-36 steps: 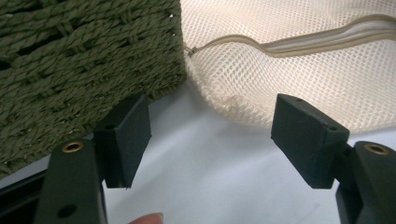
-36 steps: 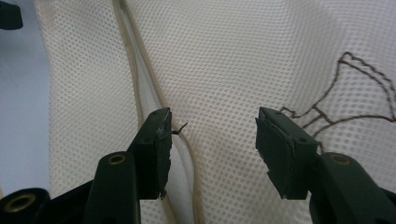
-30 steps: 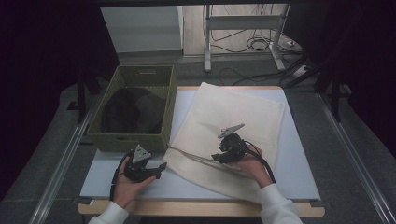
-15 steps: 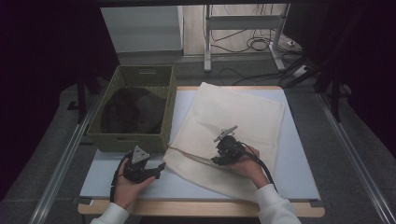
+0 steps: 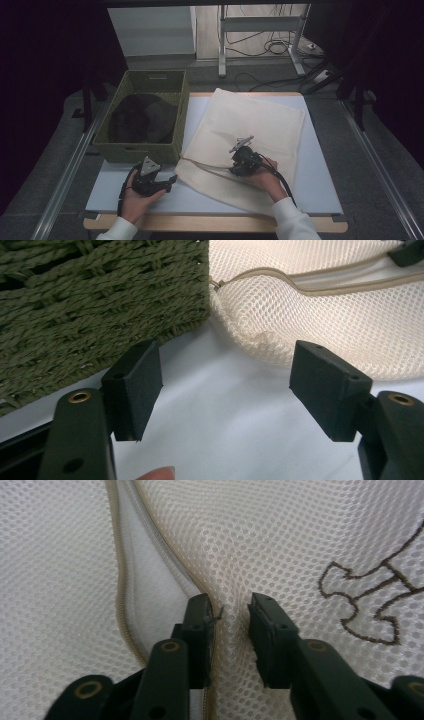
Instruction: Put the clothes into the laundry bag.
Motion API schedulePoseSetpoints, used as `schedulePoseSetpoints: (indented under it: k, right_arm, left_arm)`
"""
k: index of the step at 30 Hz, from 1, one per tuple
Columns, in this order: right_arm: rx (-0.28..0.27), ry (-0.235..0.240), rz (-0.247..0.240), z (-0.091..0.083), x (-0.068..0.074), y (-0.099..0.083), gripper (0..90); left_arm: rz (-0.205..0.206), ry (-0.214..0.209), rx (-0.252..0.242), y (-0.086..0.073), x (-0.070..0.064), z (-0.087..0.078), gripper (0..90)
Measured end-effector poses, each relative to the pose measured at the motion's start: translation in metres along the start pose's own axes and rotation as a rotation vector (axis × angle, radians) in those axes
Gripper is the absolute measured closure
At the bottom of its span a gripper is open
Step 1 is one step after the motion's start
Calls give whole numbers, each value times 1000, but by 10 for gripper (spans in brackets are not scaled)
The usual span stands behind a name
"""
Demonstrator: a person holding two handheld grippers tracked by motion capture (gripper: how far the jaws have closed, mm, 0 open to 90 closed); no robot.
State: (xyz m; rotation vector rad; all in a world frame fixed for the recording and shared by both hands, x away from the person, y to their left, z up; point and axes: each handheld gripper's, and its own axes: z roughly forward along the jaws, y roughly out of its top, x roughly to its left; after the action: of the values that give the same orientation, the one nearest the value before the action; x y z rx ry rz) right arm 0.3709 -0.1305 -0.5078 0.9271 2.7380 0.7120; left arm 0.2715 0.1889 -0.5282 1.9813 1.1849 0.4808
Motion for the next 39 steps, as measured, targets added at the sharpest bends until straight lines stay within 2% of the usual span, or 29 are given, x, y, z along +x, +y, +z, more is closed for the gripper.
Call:
schedulePoseSetpoints:
  k: [5, 10, 18, 20, 25, 28, 31, 39]
  right_arm:
    - [-3, -6, 14, 0, -3, 0, 812]
    - [3, -5, 28, 0, -5, 1, 835]
    - [32, -7, -4, 0, -5, 4, 839]
    - [35, -4, -35, 1, -5, 5, 845]
    - [27, 15, -33, 1, -7, 4, 852]
    - [6, 52, 2, 0, -13, 2, 861]
    - [0, 63, 15, 0, -15, 1, 866]
    - [-22, 53, 24, -9, -14, 5, 867]
  left_arm:
    - [5, -3, 5, 1, -1, 0, 289]
    - [8, -2, 3, 1, -1, -1, 289]
    - [10, 1, 6, 0, -1, -1, 288]
    - [11, 1, 5, 1, -1, -1, 288]
    - [13, 1, 7, 0, -1, -1, 287]
    - [15, 2, 4, 0, 0, -2, 287]
    - [14, 2, 1, 1, 0, -2, 287]
    - [19, 6, -2, 1, 0, -4, 296]
